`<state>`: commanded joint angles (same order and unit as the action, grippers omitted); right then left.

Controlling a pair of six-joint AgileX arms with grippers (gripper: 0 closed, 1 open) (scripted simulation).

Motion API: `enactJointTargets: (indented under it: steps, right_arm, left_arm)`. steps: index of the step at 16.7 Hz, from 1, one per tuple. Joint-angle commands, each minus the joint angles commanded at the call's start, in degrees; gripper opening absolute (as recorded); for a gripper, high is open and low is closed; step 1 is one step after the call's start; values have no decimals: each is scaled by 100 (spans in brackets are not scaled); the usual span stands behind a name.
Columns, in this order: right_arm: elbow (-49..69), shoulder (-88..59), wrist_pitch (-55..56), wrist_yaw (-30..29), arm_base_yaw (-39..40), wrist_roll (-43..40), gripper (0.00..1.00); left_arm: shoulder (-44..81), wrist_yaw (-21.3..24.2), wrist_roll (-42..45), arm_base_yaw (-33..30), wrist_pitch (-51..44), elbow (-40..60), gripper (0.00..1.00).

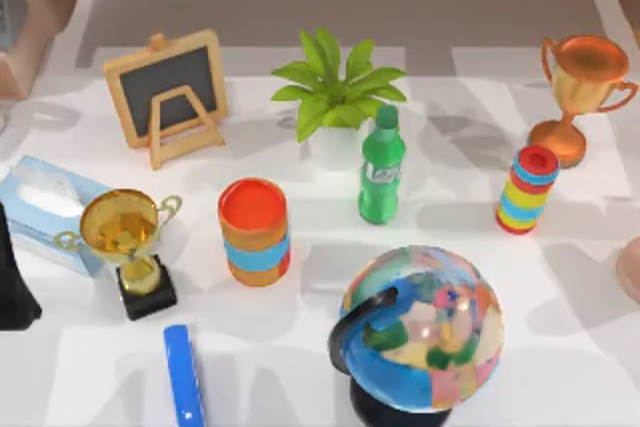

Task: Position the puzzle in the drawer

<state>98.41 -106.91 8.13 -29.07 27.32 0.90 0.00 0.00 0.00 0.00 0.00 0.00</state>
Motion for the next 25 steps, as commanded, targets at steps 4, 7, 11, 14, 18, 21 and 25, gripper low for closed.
enactJointTargets:
  steps: [4,7,11,14,18,21,25]
  right_arm:
    - [578,-356,-212,122,-130,2,100]
    - [1306,-828,-443,179,-194,1,100]
    - [1605,-1103,-504,214,-230,0,100]
    - [1605,-1103,-504,214,-230,0,92]
    - [1605,-1103,-504,214,-230,0,62]
    - [1605,-1103,-504,214,-230,0,40]
    - [1605,-1103,-504,214,-230,0,10]
  left_arm:
    - [0,0,0,0,0,0,100]
    - [0,0,0,0,0,0,100]
    - [0,0,0,0,0,0,100]
    - [0,0,0,0,0,0,100]
    - [0,0,0,0,0,0,100]
    - [0,0,0,0,0,0,100]
    - [0,0,0,0,0,0,100]
